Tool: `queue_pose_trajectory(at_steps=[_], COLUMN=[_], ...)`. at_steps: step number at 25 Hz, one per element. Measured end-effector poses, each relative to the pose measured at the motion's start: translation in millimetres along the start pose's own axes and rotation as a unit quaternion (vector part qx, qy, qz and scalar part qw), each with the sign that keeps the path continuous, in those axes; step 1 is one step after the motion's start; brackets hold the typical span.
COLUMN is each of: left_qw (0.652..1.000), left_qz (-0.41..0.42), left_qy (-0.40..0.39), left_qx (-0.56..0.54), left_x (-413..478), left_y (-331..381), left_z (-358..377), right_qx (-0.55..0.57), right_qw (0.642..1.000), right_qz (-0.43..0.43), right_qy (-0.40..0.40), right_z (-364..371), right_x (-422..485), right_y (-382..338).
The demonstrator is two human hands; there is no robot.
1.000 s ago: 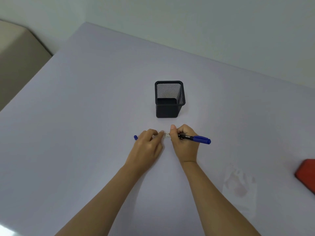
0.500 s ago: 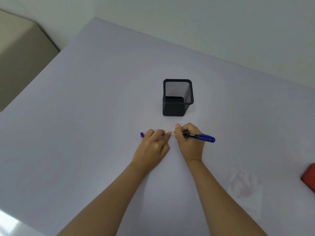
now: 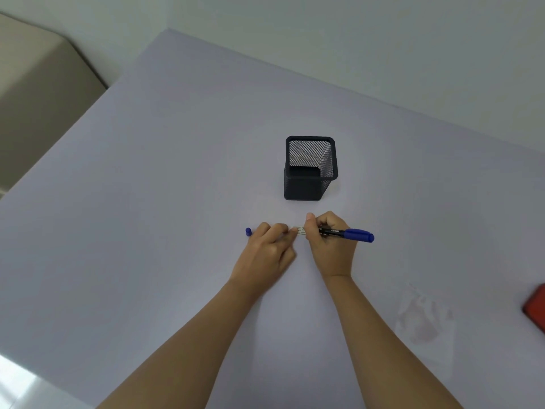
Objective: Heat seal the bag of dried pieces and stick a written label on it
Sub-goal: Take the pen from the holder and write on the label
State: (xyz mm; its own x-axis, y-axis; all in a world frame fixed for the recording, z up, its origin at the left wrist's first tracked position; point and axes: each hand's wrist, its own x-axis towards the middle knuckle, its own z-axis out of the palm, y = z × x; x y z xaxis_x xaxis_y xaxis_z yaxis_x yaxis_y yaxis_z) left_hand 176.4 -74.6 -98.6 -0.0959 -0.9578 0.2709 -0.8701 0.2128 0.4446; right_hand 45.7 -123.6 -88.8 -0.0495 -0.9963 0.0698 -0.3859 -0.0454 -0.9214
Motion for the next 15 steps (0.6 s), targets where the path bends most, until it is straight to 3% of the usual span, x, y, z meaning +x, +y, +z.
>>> queue_pose_trajectory(at_steps=[10,15], left_qw=[1.0,1.0], left_qz=[0.004,0.01], left_qy=[-0.004,-0.001], left_qx=[0.004,0.008], left_x=[0.0,0.2], left_y=[0.6,-0.2], left_z=[-0.4,0.0], right_qx=[-0.007,0.021], right_qw=[1.0,0.999], right_qz=[-0.006,0.007], right_qy=[-0.011,0.026], right_z=[0.2,0.9], right_x=[-0.2,2.4], right_y=[0.9,2.2])
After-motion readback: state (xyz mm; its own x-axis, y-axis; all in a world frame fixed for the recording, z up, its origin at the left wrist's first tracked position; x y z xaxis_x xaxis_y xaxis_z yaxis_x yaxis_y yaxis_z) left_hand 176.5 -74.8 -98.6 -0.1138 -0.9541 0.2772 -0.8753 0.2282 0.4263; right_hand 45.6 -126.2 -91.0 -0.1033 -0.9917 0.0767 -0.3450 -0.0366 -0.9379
